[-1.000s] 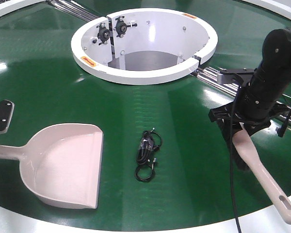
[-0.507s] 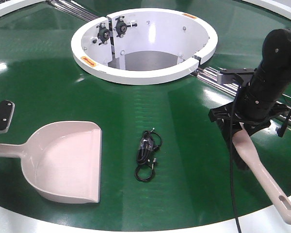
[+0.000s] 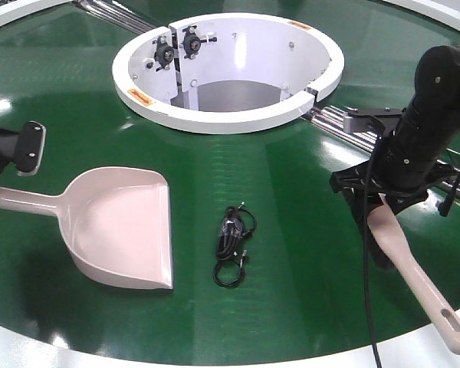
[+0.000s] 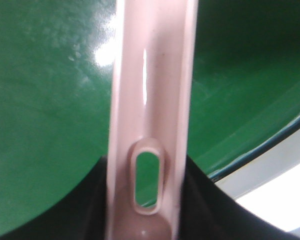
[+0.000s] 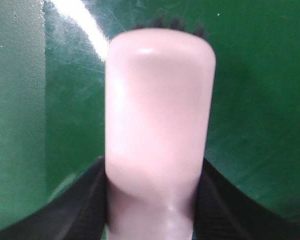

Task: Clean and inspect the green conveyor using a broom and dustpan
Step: 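Slide the dustpan with the left gripper up against the black cables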

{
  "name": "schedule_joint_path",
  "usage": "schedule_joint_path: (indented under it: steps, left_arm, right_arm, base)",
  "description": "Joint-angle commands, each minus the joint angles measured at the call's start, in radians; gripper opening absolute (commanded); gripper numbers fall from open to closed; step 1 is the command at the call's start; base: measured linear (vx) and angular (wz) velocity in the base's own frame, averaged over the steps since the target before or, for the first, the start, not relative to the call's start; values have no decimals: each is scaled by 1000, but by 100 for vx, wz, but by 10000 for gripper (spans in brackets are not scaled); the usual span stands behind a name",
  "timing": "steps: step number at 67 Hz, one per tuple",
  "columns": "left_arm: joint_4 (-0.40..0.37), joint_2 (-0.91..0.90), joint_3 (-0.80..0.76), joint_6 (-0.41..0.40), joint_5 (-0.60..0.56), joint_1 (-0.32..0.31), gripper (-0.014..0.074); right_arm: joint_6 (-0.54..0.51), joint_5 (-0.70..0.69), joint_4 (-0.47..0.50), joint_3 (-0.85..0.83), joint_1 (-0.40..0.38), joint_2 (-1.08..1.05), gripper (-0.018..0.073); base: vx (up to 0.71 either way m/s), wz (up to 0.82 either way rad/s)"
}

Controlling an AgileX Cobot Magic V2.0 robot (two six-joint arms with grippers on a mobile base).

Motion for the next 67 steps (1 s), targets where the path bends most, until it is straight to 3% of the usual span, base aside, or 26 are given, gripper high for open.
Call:
schedule_joint_path:
  steps: [1, 67]
  left_arm:
    - [-18, -43, -30, -38, 30, -35, -8]
    - [5, 17, -30, -123, 30, -283, -6]
  right_arm:
    - [-8, 60, -1, -23, 0, -54, -3]
    - [-8, 60, -1, -23, 0, -54, -3]
  base:
    - [0, 0]
    - [0, 0]
